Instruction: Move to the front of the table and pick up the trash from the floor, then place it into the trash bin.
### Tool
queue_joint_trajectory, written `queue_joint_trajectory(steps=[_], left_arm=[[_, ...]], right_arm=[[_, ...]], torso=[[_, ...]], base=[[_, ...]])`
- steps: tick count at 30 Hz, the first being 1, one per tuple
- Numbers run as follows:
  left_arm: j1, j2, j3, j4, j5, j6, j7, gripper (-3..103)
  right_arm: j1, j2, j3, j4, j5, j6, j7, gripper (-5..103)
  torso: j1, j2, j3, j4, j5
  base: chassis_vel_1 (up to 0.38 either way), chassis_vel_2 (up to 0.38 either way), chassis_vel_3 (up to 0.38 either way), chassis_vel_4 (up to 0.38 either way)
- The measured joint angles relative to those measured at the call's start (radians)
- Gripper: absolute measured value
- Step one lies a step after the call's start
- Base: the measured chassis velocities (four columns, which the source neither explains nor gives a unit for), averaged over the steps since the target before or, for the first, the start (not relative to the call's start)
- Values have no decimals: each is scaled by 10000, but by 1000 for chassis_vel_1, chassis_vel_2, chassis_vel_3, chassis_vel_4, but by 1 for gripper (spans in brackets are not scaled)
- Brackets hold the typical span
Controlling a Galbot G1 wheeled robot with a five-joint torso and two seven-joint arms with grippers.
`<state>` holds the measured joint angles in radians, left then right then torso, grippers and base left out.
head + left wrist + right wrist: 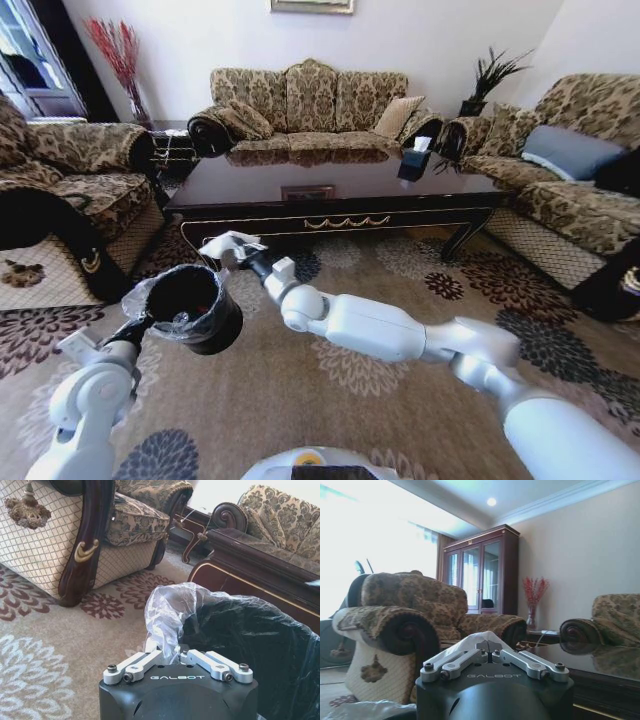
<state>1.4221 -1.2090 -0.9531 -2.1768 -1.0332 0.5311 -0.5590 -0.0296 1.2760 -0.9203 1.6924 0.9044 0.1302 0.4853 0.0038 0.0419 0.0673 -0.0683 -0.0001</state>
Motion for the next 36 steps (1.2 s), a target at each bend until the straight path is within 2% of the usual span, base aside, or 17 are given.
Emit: queue_joint_trajectory(steps=[7,14,23,24,27,31,34,36], left_arm=[[5,-37,-79,-95,-4,-1,-7,3],[59,-76,-180,-271,-78,-1,-15,3],[116,-21,-296,-426,-230,-2,-17,3],[122,-14,-298,-440,-240,-1,-17,3],[134,-5,-298,-441,-244,-2,-18,3],[139,-1,-286,-377,-243,-1,-16,3],[139,-2,-283,-320,-234,-4,-7,3],[127,-1,-282,-234,-223,-21,1,3]], right_arm=[[202,456,-1124,-50,-242,-11,3,0],[186,1092,-1735,-742,-518,19,63,0],[28,1394,-2070,-1050,-925,-63,444,-1],[-10,1439,-2103,-1096,-1030,-127,589,4],[-42,1474,-2109,-1103,-1089,-182,728,9],[30,1412,-2105,-933,-1063,-267,808,31],[98,1335,-2079,-828,-1020,-274,803,37],[153,1207,-2042,-692,-987,-276,781,47]], torso=[[-2,0,0,-1,0],[-2,0,0,1,-1],[-1,1,0,0,1],[-2,0,0,0,0],[-2,0,0,0,1],[-2,0,0,0,1],[-2,0,0,0,1],[-2,0,0,0,1]], base=[[0,0,0,0],[0,0,0,0],[0,0,0,0],[0,0,0,0],[0,0,0,0],[0,0,0,0],[0,0,0,0],[0,0,0,0]])
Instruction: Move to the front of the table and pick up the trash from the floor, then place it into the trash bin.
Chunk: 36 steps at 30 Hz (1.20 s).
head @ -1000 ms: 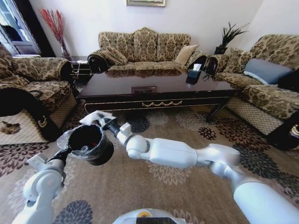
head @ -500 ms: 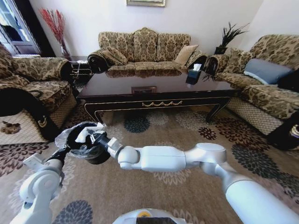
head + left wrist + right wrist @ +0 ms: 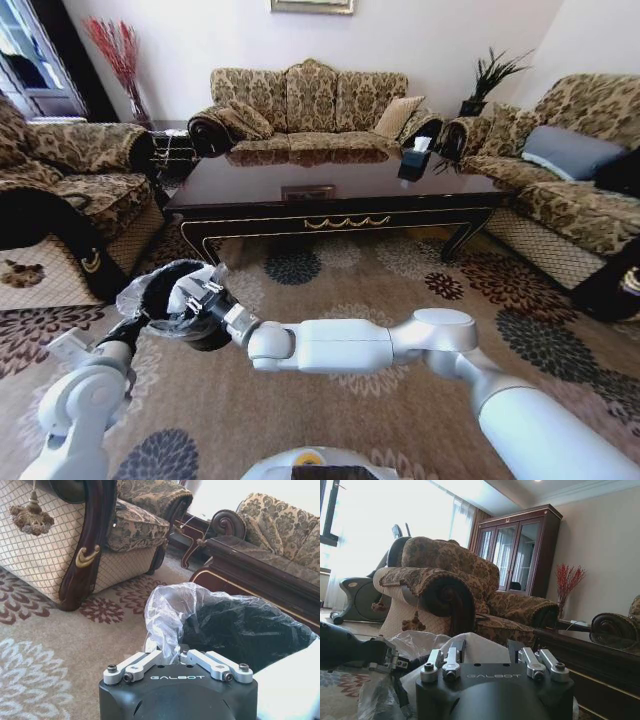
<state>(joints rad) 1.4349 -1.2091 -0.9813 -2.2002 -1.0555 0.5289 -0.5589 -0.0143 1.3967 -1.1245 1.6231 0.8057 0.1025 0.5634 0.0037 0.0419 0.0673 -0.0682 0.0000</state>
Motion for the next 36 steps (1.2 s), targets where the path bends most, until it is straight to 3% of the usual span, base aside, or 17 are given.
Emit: queue_joint_trajectory(steps=[1,4,6,9,11,12,16,24,36], left_arm=[[0,0,0,0,0,0,0,3],[-39,1,1,103,7,-25,7,3],[-44,0,6,106,7,-27,7,3],[-76,-29,47,57,14,-28,9,3],[-76,-29,47,57,14,-28,9,3],[-90,-44,61,-10,14,-28,10,3],[-113,-98,90,-133,14,-13,-4,3],[-73,-147,42,-172,31,11,-21,3],[-193,-156,100,321,136,-82,20,3]], right_arm=[[0,0,0,0,0,0,0,47],[46,-219,46,242,-3,-2,-15,63],[49,-260,53,285,-5,-6,-15,63],[32,-417,100,336,-58,-252,63,80],[32,-417,100,336,-58,-252,63,80],[1,-425,124,224,-107,-402,108,90],[-146,-146,154,-396,-166,-1390,732,99],[-168,67,88,-814,-43,-1829,934,100],[54,-496,83,-105,-82,-1395,947,100]], torso=[[0,0,0,0,0],[0,0,0,0,0],[0,0,0,0,0],[0,0,0,-1,0],[0,0,0,-1,0],[0,0,0,-1,1],[0,0,0,-2,1],[0,-1,0,1,1],[0,0,1,-1,1]], base=[[0,0,0,0],[0,0,0,0],[0,0,0,0],[0,0,0,0],[0,0,0,0],[0,0,0,0],[0,0,0,0],[0,0,0,0],[0,0,0,0]])
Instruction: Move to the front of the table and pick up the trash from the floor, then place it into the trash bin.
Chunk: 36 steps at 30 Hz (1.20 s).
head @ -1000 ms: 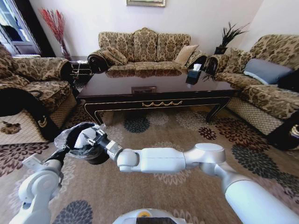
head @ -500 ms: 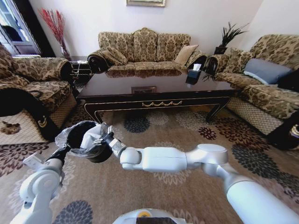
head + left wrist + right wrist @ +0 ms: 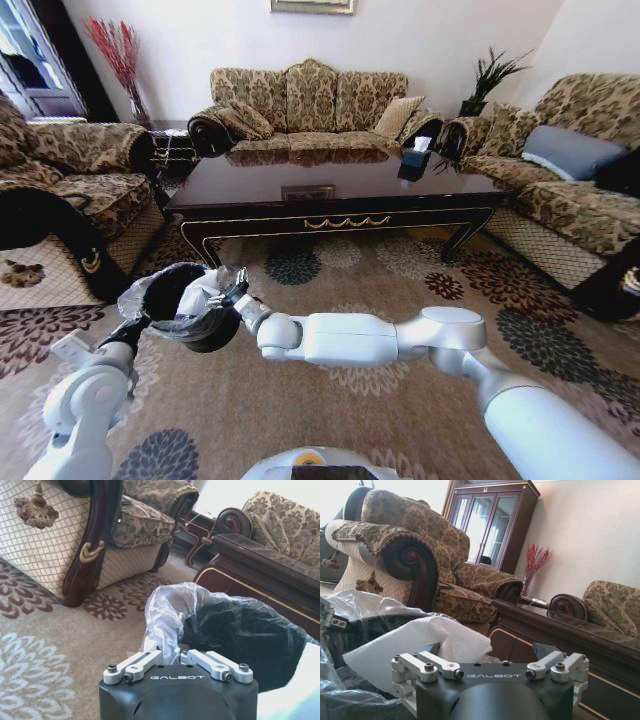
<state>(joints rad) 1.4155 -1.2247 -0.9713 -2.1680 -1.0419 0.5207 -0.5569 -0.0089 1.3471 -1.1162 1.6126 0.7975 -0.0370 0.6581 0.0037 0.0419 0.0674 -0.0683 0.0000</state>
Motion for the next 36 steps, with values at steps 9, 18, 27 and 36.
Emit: queue_joint_trajectory(steps=[9,18,27,36], left_arm=[[-67,-49,-25,124,-31,-230,133,3],[-74,-53,-101,180,-81,-316,169,3],[-112,9,-178,372,-106,-380,252,3],[-218,-31,-365,751,-440,-580,295,3]], right_arm=[[-230,-381,-280,408,-339,14,178,100],[-231,-322,-706,317,-535,16,208,100],[-5,-431,-943,460,-520,100,300,100],[-316,-937,-840,766,-491,6,610,100]], torso=[[0,1,-1,0,0],[0,0,-1,2,0],[0,0,-1,1,-1],[0,0,-1,1,0]], base=[[0,0,0,0],[0,0,0,0],[0,0,0,0],[0,0,0,0]])
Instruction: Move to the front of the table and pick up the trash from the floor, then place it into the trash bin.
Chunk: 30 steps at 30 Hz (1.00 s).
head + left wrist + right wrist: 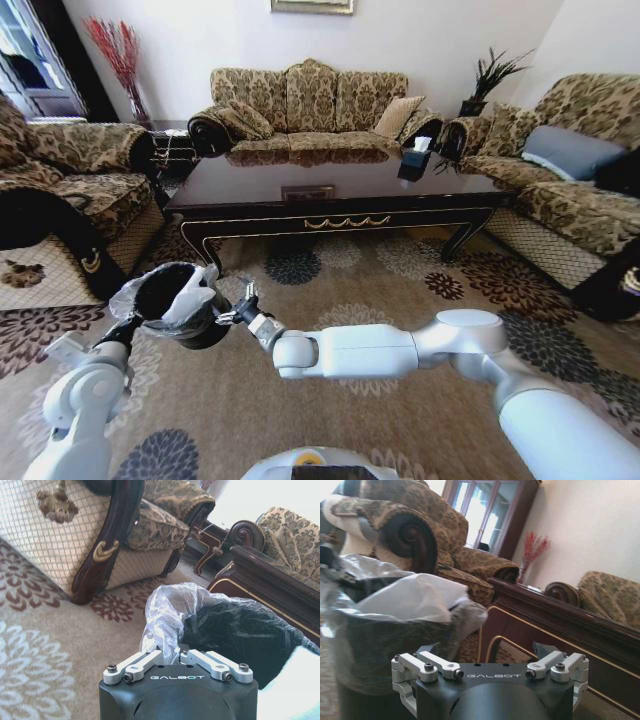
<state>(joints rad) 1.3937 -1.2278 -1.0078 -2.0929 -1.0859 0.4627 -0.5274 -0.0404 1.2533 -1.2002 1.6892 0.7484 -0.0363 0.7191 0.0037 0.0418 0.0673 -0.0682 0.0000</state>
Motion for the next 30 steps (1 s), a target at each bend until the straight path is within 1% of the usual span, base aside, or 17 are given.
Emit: queue_joint_trajectory(steps=[3,5,6,9,10,12,14,15,16,19,20,25,26,28,30], left_arm=[[22,-102,22,101,-112,-93,35,3],[-51,-237,123,232,-368,-215,42,3],[-51,-237,123,232,-368,-215,42,3],[-107,-446,353,431,-684,-377,55,3],[-107,-446,353,431,-684,-377,55,3],[-209,-599,517,707,-954,-472,55,3],[-321,-700,679,1119,-1019,-655,55,3],[-321,-700,679,1119,-1019,-655,55,3],[-368,-738,749,1313,-1009,-726,55,3],[-461,-826,1010,1966,-707,-905,72,3],[-461,-826,1010,1966,-707,-905,72,3],[-674,-978,1517,2874,-40,-1026,115,3],[-674,-978,1517,2874,-40,-1026,115,3],[-751,-1025,1702,3084,240,-1073,147,3],[-857,-1094,1901,3238,598,-1154,167,3]], right_arm=[[-248,-308,466,-94,542,-152,219,100],[-636,-510,948,-413,1368,-736,1016,100],[-636,-510,948,-413,1368,-736,1016,100],[-1090,-647,1414,-679,2060,-1216,1777,100],[-1090,-647,1414,-679,2060,-1216,1777,100],[-1440,-863,1746,-747,2320,-1453,2188,100],[-1707,-1233,1935,-771,2283,-1534,2273,100],[-1707,-1233,1935,-771,2283,-1534,2273,100],[-1843,-1393,2008,-808,2205,-1540,2277,100],[-2368,-1773,2401,-954,1959,-1541,2277,100],[-2368,-1773,2401,-954,1959,-1541,2277,100],[-3408,-2147,3324,-1141,1591,-1511,2262,100],[-3408,-2147,3324,-1141,1591,-1511,2262,100],[-3736,-2256,3636,-1176,1387,-1486,2238,100],[-4169,-2375,4096,-1190,1115,-1440,2184,100]], torso=[[0,0,0,0,0],[0,0,0,0,2],[0,0,0,0,2],[0,0,0,-1,2],[0,0,0,-1,2],[0,0,0,-1,3],[0,0,0,-2,3],[0,0,0,-2,3],[0,0,0,-2,2],[0,0,0,-2,1],[0,0,0,-2,1],[0,0,0,0,2],[0,0,0,0,2],[0,0,0,0,2],[-1,1,-3,2,13]], base=[[0,0,0,0],[0,0,0,0],[0,0,0,0],[0,0,0,0],[0,0,0,0],[0,0,0,0],[0,0,0,0],[0,0,0,0],[0,0,0,0],[0,0,0,0],[0,0,0,0],[0,0,0,0],[0,0,0,0],[0,0,0,0],[0,0,0,0]])
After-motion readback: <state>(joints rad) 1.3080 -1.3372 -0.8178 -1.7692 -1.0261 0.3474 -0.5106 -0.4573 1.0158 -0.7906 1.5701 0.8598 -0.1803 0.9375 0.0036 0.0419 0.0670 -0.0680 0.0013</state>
